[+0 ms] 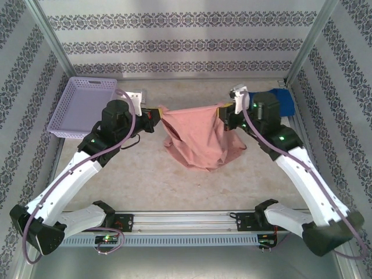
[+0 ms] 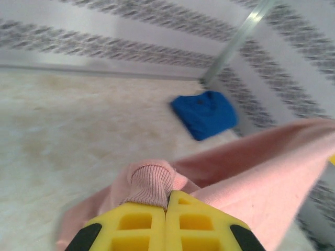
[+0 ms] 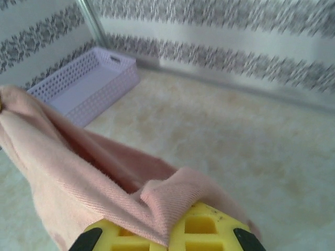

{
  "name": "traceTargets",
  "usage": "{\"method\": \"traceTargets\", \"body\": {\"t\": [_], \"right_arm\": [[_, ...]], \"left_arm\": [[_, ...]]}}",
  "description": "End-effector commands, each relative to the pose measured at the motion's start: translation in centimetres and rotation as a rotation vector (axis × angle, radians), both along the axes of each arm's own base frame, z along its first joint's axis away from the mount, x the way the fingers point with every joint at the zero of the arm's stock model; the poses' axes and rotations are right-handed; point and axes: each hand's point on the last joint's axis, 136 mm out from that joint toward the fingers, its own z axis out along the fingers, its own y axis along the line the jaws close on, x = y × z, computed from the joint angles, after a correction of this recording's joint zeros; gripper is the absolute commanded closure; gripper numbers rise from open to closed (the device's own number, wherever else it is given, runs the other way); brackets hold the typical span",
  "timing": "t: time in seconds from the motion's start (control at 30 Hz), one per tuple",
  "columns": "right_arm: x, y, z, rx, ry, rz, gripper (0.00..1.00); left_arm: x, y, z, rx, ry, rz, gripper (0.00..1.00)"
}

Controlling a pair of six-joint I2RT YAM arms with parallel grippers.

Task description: Fold the inside-out t-shirt

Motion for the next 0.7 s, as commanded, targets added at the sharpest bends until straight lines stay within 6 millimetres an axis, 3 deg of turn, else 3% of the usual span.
{"method": "traceTargets", "body": {"t": [0.0,0.1,0.23,0.33,0.43,0.53,0.67], "right_arm": [[0.8,3.7,-5.5,0.065,0.195,0.057,1.0],[2.7,7.1,-9.8,0.068,0.321,0.074,1.0],[5.6,9.5,-14.6,0.041,0.435,0.06,0.99],[6.7,10.6,-17.1,0.017,0.495,0.074,0.96],[7.5,10.3,-18.1,-0.027,0.515,0.07,0.86],[7.5,9.0,-17.4,-0.073,0.497,0.058,0.71],[5.4,5.3,-16.8,-0.151,0.496,0.0,0.56]], "left_arm": [[2.6,4.9,-7.1,0.18,0.159,0.218,1.0],[4.4,7.6,-11.1,0.254,0.247,0.319,0.99],[3.9,8.2,-14.5,0.303,0.333,0.319,0.64],[1.2,7.5,-16.0,0.255,0.386,0.283,0.43],[-2.5,5.4,-16.8,0.19,0.409,0.208,0.29],[-6.1,1.5,-18.4,0.114,0.468,0.062,0.24],[-10.0,-4.7,-20.8,0.11,0.511,-0.204,0.23]]}}
